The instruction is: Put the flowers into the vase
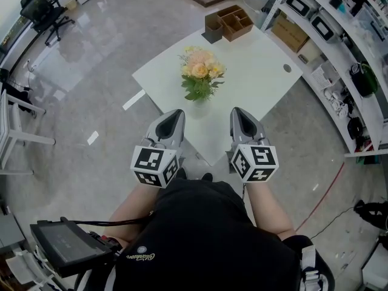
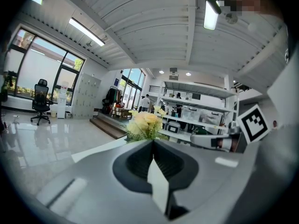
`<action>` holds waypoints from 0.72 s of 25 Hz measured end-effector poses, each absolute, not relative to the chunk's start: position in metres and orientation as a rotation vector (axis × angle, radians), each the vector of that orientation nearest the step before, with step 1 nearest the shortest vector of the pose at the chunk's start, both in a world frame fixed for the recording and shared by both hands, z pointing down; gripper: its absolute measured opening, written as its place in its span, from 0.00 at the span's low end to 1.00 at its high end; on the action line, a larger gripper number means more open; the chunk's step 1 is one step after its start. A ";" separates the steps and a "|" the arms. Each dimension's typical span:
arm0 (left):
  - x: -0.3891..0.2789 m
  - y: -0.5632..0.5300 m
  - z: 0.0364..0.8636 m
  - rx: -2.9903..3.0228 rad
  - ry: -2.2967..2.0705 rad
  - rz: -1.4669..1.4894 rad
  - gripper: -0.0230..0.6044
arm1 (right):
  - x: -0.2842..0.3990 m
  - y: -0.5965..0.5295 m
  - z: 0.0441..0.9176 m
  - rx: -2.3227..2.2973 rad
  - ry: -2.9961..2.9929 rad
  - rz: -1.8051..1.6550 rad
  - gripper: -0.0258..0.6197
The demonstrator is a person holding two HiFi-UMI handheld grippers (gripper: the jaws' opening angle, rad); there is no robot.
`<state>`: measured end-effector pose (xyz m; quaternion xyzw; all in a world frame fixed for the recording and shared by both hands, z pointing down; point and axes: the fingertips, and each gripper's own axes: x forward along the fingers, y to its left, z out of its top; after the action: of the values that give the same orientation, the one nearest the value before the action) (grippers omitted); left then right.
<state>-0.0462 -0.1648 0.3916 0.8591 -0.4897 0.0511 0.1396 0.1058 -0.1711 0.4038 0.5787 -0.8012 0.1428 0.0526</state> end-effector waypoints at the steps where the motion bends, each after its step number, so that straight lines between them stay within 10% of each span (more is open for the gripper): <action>1: -0.046 -0.165 0.392 2.483 -1.415 0.149 0.05 | 0.105 -0.171 0.405 1.755 -2.434 0.436 0.04; 18: -0.045 -0.166 0.393 2.477 -1.425 0.149 0.05 | 0.097 -0.170 0.410 1.699 -2.442 0.441 0.04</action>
<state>-0.0451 -0.1664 0.3927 0.8572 -0.4930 0.0514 0.1398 0.0967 -0.1699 0.4100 0.5637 -0.8101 0.1464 0.0671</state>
